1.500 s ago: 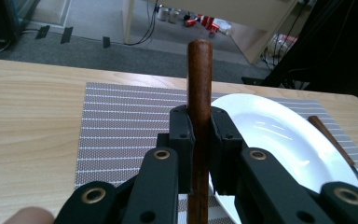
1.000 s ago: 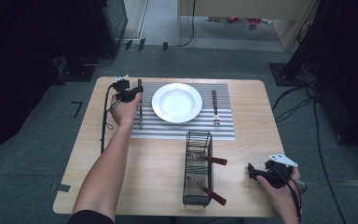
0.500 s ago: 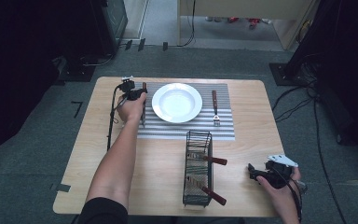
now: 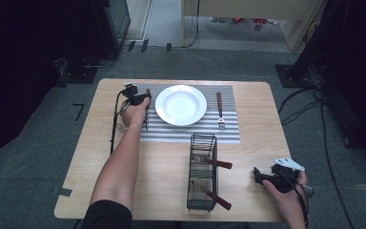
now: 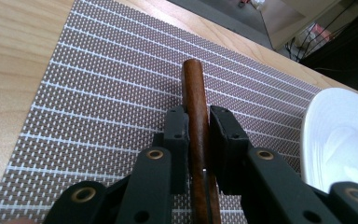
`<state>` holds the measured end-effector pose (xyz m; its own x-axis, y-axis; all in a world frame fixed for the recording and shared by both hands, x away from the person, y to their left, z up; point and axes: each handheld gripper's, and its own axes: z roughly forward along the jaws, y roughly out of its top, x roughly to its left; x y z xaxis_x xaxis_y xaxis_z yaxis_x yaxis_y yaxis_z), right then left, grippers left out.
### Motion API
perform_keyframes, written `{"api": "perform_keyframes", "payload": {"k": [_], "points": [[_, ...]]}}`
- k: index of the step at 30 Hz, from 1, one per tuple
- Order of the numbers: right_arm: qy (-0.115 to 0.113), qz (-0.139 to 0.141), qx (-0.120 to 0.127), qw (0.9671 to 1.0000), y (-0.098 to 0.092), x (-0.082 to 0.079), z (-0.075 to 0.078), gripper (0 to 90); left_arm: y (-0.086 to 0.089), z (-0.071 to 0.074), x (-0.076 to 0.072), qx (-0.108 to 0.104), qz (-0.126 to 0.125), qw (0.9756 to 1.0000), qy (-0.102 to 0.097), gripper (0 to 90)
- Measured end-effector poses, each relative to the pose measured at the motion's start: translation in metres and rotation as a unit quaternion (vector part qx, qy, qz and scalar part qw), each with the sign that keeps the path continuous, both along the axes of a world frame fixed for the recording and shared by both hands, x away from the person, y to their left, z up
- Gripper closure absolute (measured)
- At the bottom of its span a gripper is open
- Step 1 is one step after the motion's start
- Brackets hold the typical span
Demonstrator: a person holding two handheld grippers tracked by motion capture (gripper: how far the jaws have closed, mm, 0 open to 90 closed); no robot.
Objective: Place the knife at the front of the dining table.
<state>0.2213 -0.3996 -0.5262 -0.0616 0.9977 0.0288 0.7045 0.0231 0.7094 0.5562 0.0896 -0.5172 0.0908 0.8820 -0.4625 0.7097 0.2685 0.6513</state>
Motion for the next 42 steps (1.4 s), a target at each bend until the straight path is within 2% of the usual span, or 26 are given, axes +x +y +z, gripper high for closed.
{"api": "perform_keyframes", "payload": {"k": [1, 2, 3, 6, 10, 12, 15, 17, 18, 19, 21, 24, 25, 26, 27, 29, 32, 34, 35, 36, 37, 38, 40, 42], "points": [[0.0, 0.0, 0.0, 1.0, 0.0, 0.0, 0.0, 0.0, 0.0, 0.0, 0.0, -0.01, 0.001, 0.9999, 0.001, 73.2], [0.0, 0.0, 0.0, 1.0, 0.0, 0.0, 0.0, 0.0, 0.0, 0.0, 0.0, -0.01, 0.001, 0.9999, 0.001, 70.2], [0.0, 0.0, 0.0, 1.0, 0.0, 0.0, 0.0, 0.1, 0.001, 0.0, 0.001, -0.022, 0.002, 0.9997, 0.001, 67.5], [0.0, 0.0, 0.0, 1.0, 0.0, 0.0, 0.0, 0.1, 0.002, 0.001, 0.0, 0.015, -0.002, 0.9998, -0.01, 63.7], [0.0, 0.0, 0.0, 1.0, 0.0, 0.0, 0.0, 0.1, 0.004, 0.002, -0.001, 0.023, -0.007, 0.9997, -0.01, 64.1], [0.0, 0.0, 0.0, 1.0, 0.0, 0.0, 0.0, 0.1, 0.004, 0.004, -0.002, 0.044, -0.012, 0.9989, -0.011, 62.3], [0.0, 0.001, -0.001, 1.0, 0.0, 0.0, 0.0, 0.1, 0.003, 0.005, -0.003, 0.055, -0.013, 0.9983, -0.011, 61.9], [0.0, 0.001, -0.001, 1.0, 0.0, 0.0, 0.0, 0.1, -0.002, 0.006, -0.006, 0.08, -0.019, 0.9965, -0.013, 61.2], [0.0, 0.001, -0.001, 1.0, 0.0, 0.0, 0.0, 0.1, -0.002, 0.006, -0.006, 0.08, -0.019, 0.9965, -0.013, 61.1], [0.0, 0.001, -0.001, 1.0, 0.0, 0.0, 0.0, 0.1, -0.006, 0.007, -0.008, 0.097, -0.025, 0.9947, -0.021, 61.1], [0.0, 0.001, -0.001, 1.0, 0.0, 0.0, 0.0, 0.1, -0.008, 0.01, -0.01, 0.095, -0.031, 0.9947, -0.024, 61.6], [0.0, 0.001, 0.0, 1.0, 0.0, 0.0, 0.0, 0.1, -0.005, 0.016, -0.012, 0.076, -0.043, 0.9957, -0.029, 62.3], [0.0, 0.002, 0.0, 1.0, 0.0, 0.0, 0.0, 0.1, -0.002, 0.018, -0.014, 0.079, -0.053, 0.9951, -0.026, 63.1], [0.0, 0.002, 0.0, 1.0, 0.0, -0.001, 0.0, 0.1, -0.002, 0.018, -0.014, 0.079, -0.053, 0.9951, -0.026, 63.2], [0.0, 0.002, 0.0, 1.0, 0.0, -0.001, 0.0, 0.1, 0.0, 0.019, -0.016, 0.084, -0.065, 0.9942, -0.018, 63.2], [0.0, 0.002, 0.0, 1.0, 0.0, -0.001, 0.0, 0.1, 0.0, 0.019, -0.019, 0.098, -0.078, 0.992, -0.011, 63.1], [0.0, 0.002, 0.0, 1.0, 0.0, -0.001, 0.0, 0.1, -0.005, 0.016, -0.022, 0.125, -0.098, 0.9873, 0.005, 63.0], [0.001, 0.002, 0.0, 1.0, 0.0, -0.001, 0.0, 0.1, -0.009, 0.015, -0.024, 0.145, -0.097, 0.9846, 0.01, 64.9], [0.0, 0.002, 0.0, 1.0, 0.0, -0.001, 0.0, 0.1, -0.011, 0.015, -0.024, 0.152, -0.091, 0.9841, 0.011, 66.5], [0.001, 0.002, 0.0, 1.0, 0.0, -0.001, 0.0, 0.1, -0.013, 0.016, -0.025, 0.164, -0.085, 0.9827, 0.014, 69.4], [0.001, 0.002, 0.0, 1.0, 0.0, -0.001, 0.0, 0.1, -0.015, 0.016, -0.026, 0.18, -0.084, 0.98, 0.014, 72.0], [0.0, 0.002, 0.0, 1.0, 0.0, -0.001, 0.0, 0.1, -0.015, 0.016, -0.026, 0.185, -0.083, 0.9791, 0.016, 73.3], [0.001, 0.002, 0.0, 1.0, 0.0, -0.001, 0.0, 0.1, -0.016, 0.017, -0.025, 0.185, -0.071, 0.98, 0.022, 77.0], [0.0, 0.002, 0.0, 1.0, 0.0, -0.001, 0.0, 0.1, -0.014, 0.018, -0.023, 0.172, -0.053, 0.9831, 0.031, 77.4]]}}
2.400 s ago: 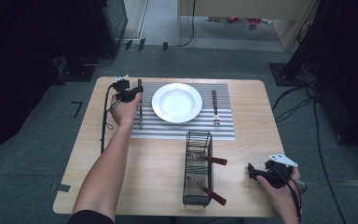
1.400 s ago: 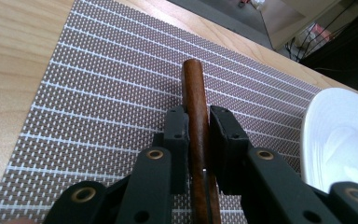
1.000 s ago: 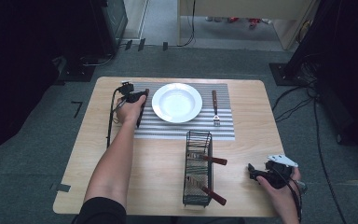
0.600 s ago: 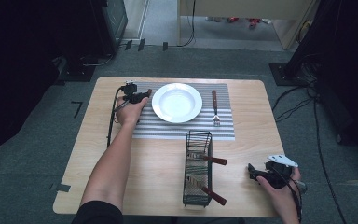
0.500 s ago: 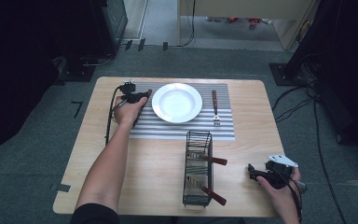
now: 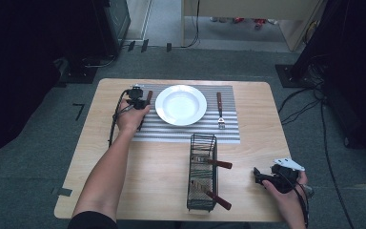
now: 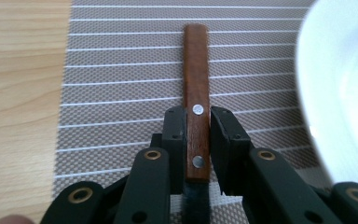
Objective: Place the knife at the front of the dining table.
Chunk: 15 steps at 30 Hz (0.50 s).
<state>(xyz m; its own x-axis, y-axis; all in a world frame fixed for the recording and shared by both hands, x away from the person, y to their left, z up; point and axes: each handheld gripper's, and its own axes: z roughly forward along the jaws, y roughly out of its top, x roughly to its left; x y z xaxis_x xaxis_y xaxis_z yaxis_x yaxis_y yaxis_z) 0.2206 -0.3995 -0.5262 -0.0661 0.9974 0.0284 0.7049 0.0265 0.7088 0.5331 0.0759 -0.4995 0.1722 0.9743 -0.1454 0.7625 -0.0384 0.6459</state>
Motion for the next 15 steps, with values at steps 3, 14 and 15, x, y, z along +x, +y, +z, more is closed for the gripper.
{"api": "perform_keyframes", "payload": {"k": [3, 14, 15], "points": [[0.0, 0.0, 0.0, 1.0, 0.0, 0.0, 0.0, 0.1, 0.005, 0.001, 0.003, -0.014, 0.027, 0.9995, 0.006, 77.9], [0.0, 0.0, 0.0, 1.0, 0.0, 0.0, 0.0, 0.1, 0.013, 0.001, 0.01, -0.039, 0.059, 0.9974, 0.015, 78.0], [0.0, 0.0, 0.0, 1.0, 0.0, 0.0, 0.0, 0.1, 0.012, 0.0, 0.01, -0.042, 0.059, 0.9973, 0.014, 77.9]]}}
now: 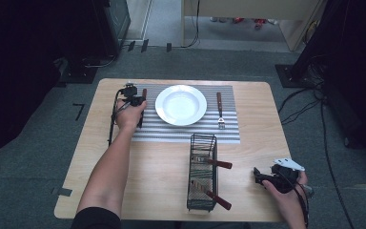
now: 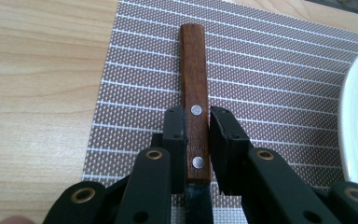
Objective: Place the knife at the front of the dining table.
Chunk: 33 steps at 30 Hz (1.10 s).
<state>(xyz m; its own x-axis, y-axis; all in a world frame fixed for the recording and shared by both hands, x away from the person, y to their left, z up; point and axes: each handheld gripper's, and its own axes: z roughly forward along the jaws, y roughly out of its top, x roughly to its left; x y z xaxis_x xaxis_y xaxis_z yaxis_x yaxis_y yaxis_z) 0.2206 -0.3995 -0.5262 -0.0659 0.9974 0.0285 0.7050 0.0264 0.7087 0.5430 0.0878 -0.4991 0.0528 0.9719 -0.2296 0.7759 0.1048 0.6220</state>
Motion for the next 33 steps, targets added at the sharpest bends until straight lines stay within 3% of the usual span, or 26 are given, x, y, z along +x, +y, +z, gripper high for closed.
{"api": "perform_keyframes", "payload": {"k": [12, 21, 22, 28, 32, 33], "points": [[0.0, 0.0, 0.0, 1.0, 0.0, 0.0, 0.0, 0.1, -0.001, -0.001, 0.0, 0.006, -0.009, 0.9999, -0.005, 76.8], [0.0, 0.0, 0.0, 1.0, 0.0, 0.0, 0.0, 0.1, 0.001, 0.002, -0.001, -0.003, -0.021, 0.9997, -0.011, 63.1], [0.0, 0.0, 0.0, 1.0, 0.0, 0.0, 0.0, 0.1, 0.004, 0.007, -0.003, -0.013, -0.028, 0.9992, -0.026, 59.1], [0.0, 0.0, 0.0, 1.0, 0.0, 0.0, 0.0, 0.1, 0.018, 0.023, -0.01, -0.053, -0.031, 0.9968, -0.051, 45.4], [0.0, 0.0, 0.001, 1.0, 0.0, 0.0, 0.0, 0.1, 0.024, 0.037, -0.019, -0.09, -0.038, 0.9925, -0.073, 34.5], [0.0, 0.0, 0.001, 1.0, 0.0, 0.0, 0.0, 0.1, 0.024, 0.037, -0.019, -0.09, -0.038, 0.9925, -0.073, 33.1]]}}
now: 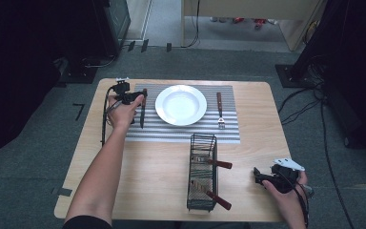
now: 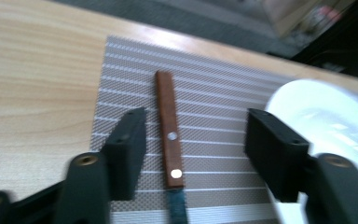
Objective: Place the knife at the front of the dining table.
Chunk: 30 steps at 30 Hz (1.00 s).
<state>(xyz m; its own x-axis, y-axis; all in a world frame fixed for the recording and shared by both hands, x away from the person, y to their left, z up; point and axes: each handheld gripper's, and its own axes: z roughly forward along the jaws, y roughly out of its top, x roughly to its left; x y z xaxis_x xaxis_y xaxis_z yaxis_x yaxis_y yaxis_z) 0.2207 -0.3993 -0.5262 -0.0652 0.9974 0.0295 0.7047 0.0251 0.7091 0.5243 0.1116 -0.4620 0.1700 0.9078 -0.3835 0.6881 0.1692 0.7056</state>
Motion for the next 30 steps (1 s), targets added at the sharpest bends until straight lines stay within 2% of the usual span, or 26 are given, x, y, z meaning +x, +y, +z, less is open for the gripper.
{"api": "perform_keyframes", "payload": {"k": [2, 4, 7, 8, 9, 11, 13, 17, 19, 23, 24, 26, 28, 29, 30], "points": [[0.0, 0.0, 0.0, 1.0, 0.0, 0.0, 0.0, 0.1, 0.0, 0.009, -0.008, 0.003, -0.003, 1.0, -0.007, 29.3], [0.0, 0.0, 0.0, 1.0, 0.0, 0.0, 0.0, 0.1, 0.0, 0.014, -0.012, -0.012, -0.009, 0.9999, -0.004, 24.9], [0.0, 0.0, 0.0, 1.0, 0.0, 0.0, 0.0, 0.1, 0.0, 0.019, -0.016, -0.009, -0.015, 0.9999, -0.002, 17.4], [0.0, 0.0, 0.0, 1.0, 0.0, 0.0, 0.0, 0.1, 0.0, 0.022, -0.019, -0.007, -0.015, 0.9999, -0.004, 17.4], [0.0, 0.0, -0.001, 1.0, 0.0, 0.0, 0.0, 0.0, 0.002, 0.026, -0.024, -0.012, -0.014, 0.9997, -0.013, 15.5], [0.0, 0.0, -0.001, 1.0, 0.0, 0.0, 0.0, 0.0, 0.004, 0.029, -0.031, -0.028, -0.021, 0.9992, -0.02, 15.5], [0.0, 0.0, -0.001, 1.0, 0.0, 0.0, 0.0, 0.0, 0.005, 0.033, -0.037, -0.02, -0.024, 0.9991, -0.03, 15.5], [0.0, 0.0, -0.001, 1.0, 0.0, 0.0, 0.0, 0.0, 0.006, 0.037, -0.048, -0.026, -0.03, 0.9984, -0.04, 15.5], [0.0, 0.0, -0.001, 1.0, 0.0, 0.0, 0.0, 0.1, 0.004, 0.04, -0.061, -0.005, -0.027, 0.9983, -0.052, 15.4], [0.0, 0.0, -0.001, 1.0, 0.0, 0.0, 0.0, 0.0, 0.004, 0.043, -0.078, 0.005, -0.039, 0.997, -0.066, 13.3], [0.0, 0.0, -0.001, 1.0, 0.0, 0.0, 0.0, 0.0, 0.004, 0.043, -0.078, 0.005, -0.039, 0.997, -0.066, 13.3], [0.0, 0.0, -0.001, 1.0, 0.0, 0.0, 0.0, 0.0, 0.005, 0.047, -0.092, 0.021, -0.041, 0.9958, -0.079, 13.3], [0.0, 0.0, -0.001, 1.0, 0.0, 0.0, 0.0, 0.0, 0.006, 0.047, -0.095, 0.027, -0.043, 0.9955, -0.08, 13.3], [0.0, 0.0, -0.001, 1.0, 0.0, 0.0, 0.0, 0.1, 0.006, 0.048, -0.103, 0.043, -0.04, 0.995, -0.081, 13.3], [0.0, 0.0, -0.001, 1.0, 0.0, 0.0, 0.0, 0.0, 0.006, 0.048, -0.108, 0.049, -0.037, 0.9947, -0.082, 13.3]]}}
